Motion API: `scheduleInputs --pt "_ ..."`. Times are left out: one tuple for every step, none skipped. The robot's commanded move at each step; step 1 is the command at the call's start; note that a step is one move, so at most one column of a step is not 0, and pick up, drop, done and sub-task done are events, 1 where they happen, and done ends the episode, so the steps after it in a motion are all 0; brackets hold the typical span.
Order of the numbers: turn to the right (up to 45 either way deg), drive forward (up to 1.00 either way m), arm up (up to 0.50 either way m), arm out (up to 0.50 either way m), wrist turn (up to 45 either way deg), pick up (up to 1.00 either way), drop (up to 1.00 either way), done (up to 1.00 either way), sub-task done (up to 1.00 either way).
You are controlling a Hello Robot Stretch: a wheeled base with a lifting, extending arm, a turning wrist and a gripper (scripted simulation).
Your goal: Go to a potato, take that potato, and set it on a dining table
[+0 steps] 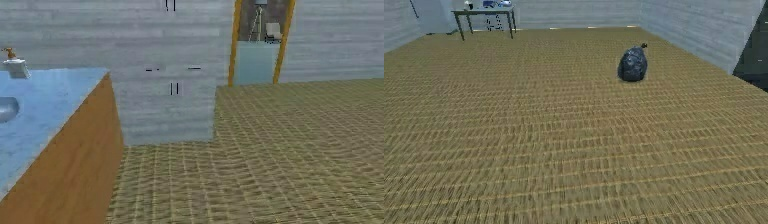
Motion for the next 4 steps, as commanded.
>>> scheduleInputs --pt "-45.0 0.0 0.0 0.0 0.0 0.0 0.0 0.0 0.0" --pt "-45.0 0.0 0.0 0.0 0.0 0.0 0.0 0.0 0.0" --pt "-45.0 0.0 0.0 0.0 0.0 0.0 0.0 0.0 0.0" --pt "-27.0 0.0 0.0 0.0 0.0 0.0 0.0 0.0 0.0"
